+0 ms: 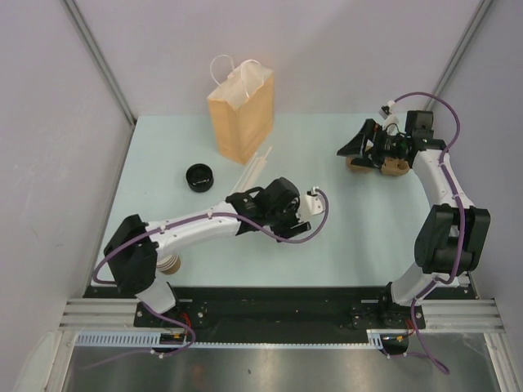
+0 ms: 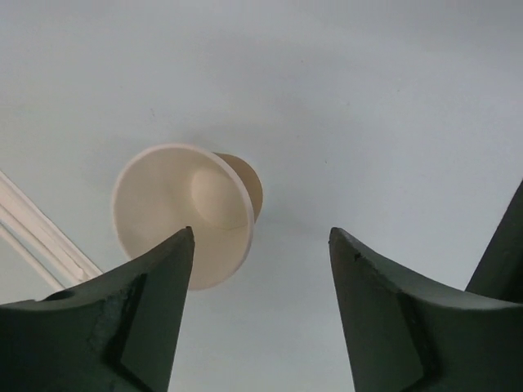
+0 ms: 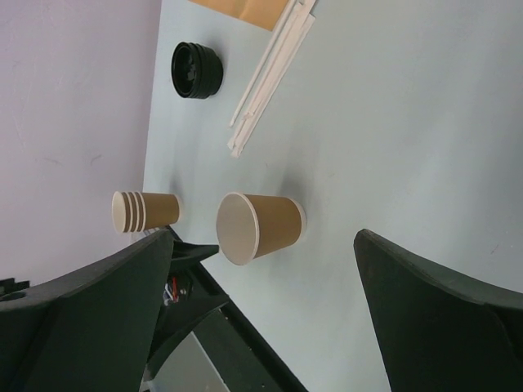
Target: Pack the takeout coffee
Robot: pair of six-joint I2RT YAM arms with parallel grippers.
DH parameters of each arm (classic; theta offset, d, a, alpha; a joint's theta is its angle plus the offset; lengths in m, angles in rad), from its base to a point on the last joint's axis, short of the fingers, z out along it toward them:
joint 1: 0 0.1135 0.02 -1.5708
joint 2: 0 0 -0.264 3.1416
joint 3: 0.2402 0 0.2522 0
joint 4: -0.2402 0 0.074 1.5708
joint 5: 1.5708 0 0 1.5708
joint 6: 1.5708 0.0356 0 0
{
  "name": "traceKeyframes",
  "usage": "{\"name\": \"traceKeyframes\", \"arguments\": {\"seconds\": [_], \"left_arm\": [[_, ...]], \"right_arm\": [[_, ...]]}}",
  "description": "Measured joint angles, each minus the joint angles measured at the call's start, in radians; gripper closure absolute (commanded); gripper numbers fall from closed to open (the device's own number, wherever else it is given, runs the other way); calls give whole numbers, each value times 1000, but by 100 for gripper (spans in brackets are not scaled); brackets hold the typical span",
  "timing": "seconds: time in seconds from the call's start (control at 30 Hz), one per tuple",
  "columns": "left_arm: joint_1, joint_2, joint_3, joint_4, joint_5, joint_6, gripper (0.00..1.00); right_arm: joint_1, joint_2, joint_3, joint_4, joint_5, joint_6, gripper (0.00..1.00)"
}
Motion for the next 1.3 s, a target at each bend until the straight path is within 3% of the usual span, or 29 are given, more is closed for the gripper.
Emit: {"name": "traceKeyframes", "arguments": {"seconds": [0.1,0.3,0.43,0.47,0.57,0.7,0.97,1.3], "left_arm": [[18,-19,80,-76,38,-7,13],[196,-109,264,-203,156,-34,16],[408,-181,299,-269,208,-34,31],[465,-189,299,-291,217,-31,41],[612,-181,299,-349,215,-17,51],[742,-109,299,-402,194,-5,55],[811,63,269,-409,154,2,63],[812,190,272,-376,140,15,62]], "right_arm": [[4,0,0,6,-5,3,0],[15,-7,0,6,-8,-1,0],[38,-24,0,5,8,-23,0],[47,-29,0,5,13,-30,0],[80,-37,0,4,27,-48,0],[127,-38,0,2,45,-66,0],[139,-38,0,-5,60,-84,0],[138,-38,0,-10,59,-92,1]]}}
